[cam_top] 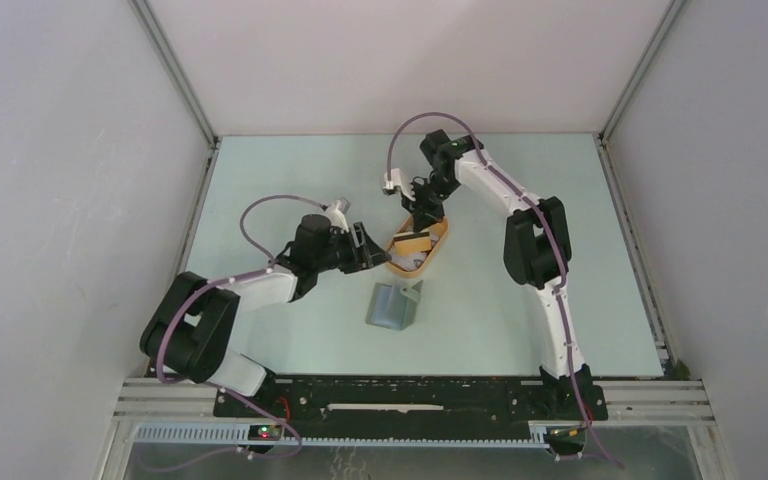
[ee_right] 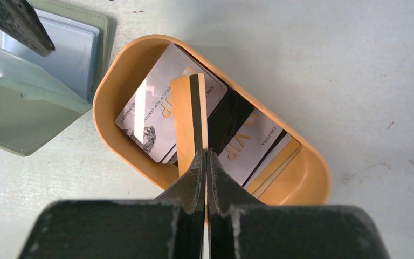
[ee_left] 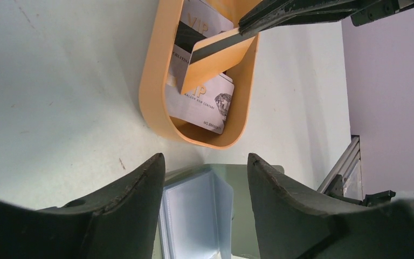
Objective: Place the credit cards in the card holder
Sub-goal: Pick up the credit card from the storage box.
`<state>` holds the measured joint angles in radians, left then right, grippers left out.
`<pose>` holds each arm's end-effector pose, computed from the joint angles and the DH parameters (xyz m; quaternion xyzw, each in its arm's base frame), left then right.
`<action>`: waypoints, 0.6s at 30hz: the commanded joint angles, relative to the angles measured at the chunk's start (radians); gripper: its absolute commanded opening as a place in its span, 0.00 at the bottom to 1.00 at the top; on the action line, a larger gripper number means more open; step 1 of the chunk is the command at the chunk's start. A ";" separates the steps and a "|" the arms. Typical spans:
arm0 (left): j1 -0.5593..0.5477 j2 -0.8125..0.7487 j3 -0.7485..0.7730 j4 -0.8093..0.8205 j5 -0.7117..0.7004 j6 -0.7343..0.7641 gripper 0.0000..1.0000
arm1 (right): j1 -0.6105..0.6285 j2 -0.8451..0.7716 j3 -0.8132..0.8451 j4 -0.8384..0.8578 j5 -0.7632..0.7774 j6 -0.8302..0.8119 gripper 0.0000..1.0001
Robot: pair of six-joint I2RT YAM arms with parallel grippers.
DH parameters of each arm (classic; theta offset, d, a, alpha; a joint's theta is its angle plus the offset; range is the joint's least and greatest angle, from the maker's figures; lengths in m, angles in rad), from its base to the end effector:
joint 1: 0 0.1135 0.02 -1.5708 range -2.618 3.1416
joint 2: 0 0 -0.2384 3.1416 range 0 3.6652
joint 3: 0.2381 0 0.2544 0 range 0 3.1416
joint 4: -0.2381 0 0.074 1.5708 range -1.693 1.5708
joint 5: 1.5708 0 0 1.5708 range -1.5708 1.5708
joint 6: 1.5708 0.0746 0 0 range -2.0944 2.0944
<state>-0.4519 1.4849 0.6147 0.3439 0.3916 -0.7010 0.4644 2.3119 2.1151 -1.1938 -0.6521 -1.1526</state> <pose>0.2830 -0.1690 0.1289 -0.0093 0.8556 -0.4081 0.3183 0.3901 0.2461 0.1687 -0.7023 0.6307 0.2715 0.1879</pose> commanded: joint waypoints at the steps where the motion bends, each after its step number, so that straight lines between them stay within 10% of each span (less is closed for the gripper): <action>1: 0.014 -0.066 -0.041 0.049 -0.028 -0.009 0.63 | -0.020 -0.088 -0.041 0.068 -0.038 0.082 0.00; 18: 0.022 -0.096 -0.092 0.138 -0.013 -0.071 0.63 | -0.093 -0.130 -0.092 0.152 -0.204 0.397 0.00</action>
<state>-0.4362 1.4193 0.5507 0.4091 0.3706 -0.7433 0.3977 2.2532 2.0399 -1.0821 -0.7761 -0.8757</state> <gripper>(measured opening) 0.627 0.006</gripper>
